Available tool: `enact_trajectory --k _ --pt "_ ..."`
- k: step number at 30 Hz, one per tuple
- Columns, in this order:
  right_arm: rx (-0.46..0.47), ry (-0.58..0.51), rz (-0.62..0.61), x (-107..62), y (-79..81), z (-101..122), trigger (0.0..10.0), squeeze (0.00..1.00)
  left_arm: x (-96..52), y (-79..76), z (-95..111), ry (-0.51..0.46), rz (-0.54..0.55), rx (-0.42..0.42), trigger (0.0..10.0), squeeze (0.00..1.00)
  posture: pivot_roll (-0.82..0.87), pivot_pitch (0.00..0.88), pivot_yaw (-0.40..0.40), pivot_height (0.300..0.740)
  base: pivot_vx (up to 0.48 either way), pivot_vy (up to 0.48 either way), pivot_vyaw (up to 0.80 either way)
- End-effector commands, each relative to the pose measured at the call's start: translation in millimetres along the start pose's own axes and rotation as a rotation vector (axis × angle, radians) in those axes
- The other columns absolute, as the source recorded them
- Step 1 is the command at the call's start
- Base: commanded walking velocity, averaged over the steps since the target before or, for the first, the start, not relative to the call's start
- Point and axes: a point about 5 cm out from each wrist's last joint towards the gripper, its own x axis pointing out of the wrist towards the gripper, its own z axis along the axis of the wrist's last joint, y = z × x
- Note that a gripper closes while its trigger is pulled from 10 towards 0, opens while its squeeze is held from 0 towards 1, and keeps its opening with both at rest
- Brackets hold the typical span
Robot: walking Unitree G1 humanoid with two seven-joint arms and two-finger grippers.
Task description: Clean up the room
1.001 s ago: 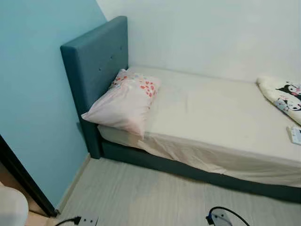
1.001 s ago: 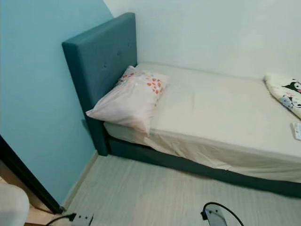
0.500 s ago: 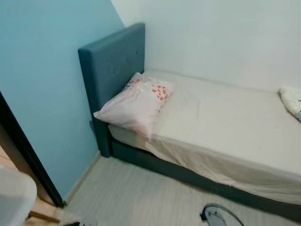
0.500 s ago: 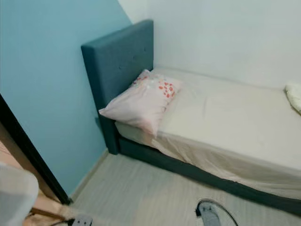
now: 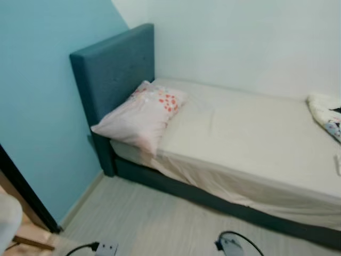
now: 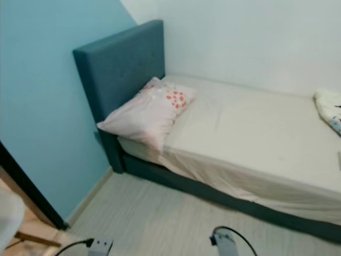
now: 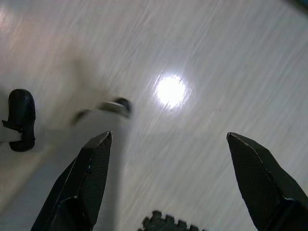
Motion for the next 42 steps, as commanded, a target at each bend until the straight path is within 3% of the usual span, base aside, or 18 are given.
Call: enact_trajectory --k 1,4,6,8,9,12,30,35,42 --pt "0.038 -0.032 -0.041 -0.2 -11.2 10.7 10.0 0.00 1.5 -11.4 8.9 -0.010 -0.020 0.006 10.0 0.00 0.03 0.000 -0.013 0.740 0.000 -0.480 0.00" --pt "0.081 -0.044 -0.053 -0.5 -16.3 15.5 10.0 0.00 2.3 -16.7 17.3 -0.021 -0.026 0.007 10.0 0.00 0.03 0.000 -0.012 0.740 0.000 -0.480 0.00" --pt "0.101 -0.042 -0.072 -2.5 -35.1 11.6 10.0 0.00 2.9 -22.2 25.2 -0.032 -0.031 0.007 10.0 0.00 0.03 0.000 -0.012 0.740 0.000 -0.480 0.00" --pt "0.101 -0.042 -0.072 -2.5 -35.1 11.6 10.0 0.00 2.9 -22.2 25.2 -0.032 -0.031 0.007 10.0 0.00 0.03 0.000 -0.012 0.740 0.000 -0.480 0.00" --pt "0.094 -0.032 -0.086 -5.2 -51.6 4.2 10.0 0.00 3.2 -27.8 31.8 -0.040 -0.036 0.006 10.0 0.00 0.03 0.000 -0.016 0.740 0.000 -0.480 0.00" --pt "0.085 -0.021 -0.094 -7.2 -60.2 -2.6 10.0 0.00 3.3 -32.6 37.4 -0.047 -0.042 0.004 10.0 0.00 0.03 0.000 -0.018 0.740 0.000 -0.480 0.00" --pt "0.093 -0.024 -0.088 -6.5 -56.3 -2.9 10.0 0.00 3.1 -24.6 28.6 -0.033 -0.034 0.006 10.0 0.00 0.02 0.000 -0.019 0.740 0.000 -0.480 0.00" --pt "0.139 -0.087 -0.071 -5.9 -54.8 14.5 10.0 0.00 3.1 -23.7 28.3 -0.035 -0.034 0.006 10.0 0.00 0.02 0.000 -0.013 0.740 0.000 -0.480 0.00" --pt "0.143 -0.089 -0.073 -6.2 -56.7 15.8 10.0 0.00 3.0 -24.0 27.1 -0.031 -0.036 0.003 10.0 0.00 0.02 0.000 -0.019 0.740 0.000 -0.480 0.00"
